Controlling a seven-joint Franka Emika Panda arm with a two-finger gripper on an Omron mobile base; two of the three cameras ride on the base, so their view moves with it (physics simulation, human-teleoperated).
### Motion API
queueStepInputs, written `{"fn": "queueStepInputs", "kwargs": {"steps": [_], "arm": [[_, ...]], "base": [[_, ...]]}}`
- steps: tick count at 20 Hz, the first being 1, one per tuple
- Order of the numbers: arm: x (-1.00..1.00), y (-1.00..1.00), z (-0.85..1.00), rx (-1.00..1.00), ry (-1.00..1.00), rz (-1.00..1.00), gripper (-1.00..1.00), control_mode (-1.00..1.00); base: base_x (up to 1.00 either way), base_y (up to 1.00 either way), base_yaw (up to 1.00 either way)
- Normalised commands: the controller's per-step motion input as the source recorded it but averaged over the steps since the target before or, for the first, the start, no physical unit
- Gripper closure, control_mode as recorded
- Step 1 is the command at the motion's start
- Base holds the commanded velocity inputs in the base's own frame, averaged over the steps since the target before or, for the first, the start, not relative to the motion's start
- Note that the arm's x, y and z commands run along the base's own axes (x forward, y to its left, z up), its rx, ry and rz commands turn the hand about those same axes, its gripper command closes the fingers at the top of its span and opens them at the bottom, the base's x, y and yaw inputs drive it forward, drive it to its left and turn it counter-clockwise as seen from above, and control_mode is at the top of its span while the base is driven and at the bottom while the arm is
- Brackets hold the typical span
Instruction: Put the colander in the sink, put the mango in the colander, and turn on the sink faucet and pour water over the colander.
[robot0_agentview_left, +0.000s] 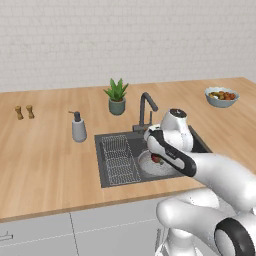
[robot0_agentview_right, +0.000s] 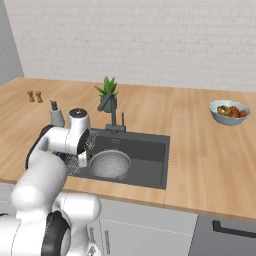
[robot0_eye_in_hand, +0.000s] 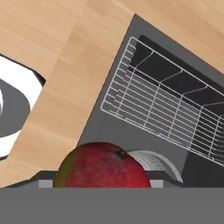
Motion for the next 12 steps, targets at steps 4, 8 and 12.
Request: {"fn": "queueStepInputs", "kwargs": {"steps": [4,8,12], "arm": [[0.15,-1.0,-0.02,0.14,0.06,-0.05,1.0,-1.0],[0.26,-0.93,-0.05,0.15,0.09,-0.05,1.0,-1.0],[0.65,-0.37,-0.05,0.16,0.12,-0.06,1.0,-1.0]], "base": [[0.0,0.0,0.0],[0.0,0.0,0.0],[0.0,0.0,0.0]]}}
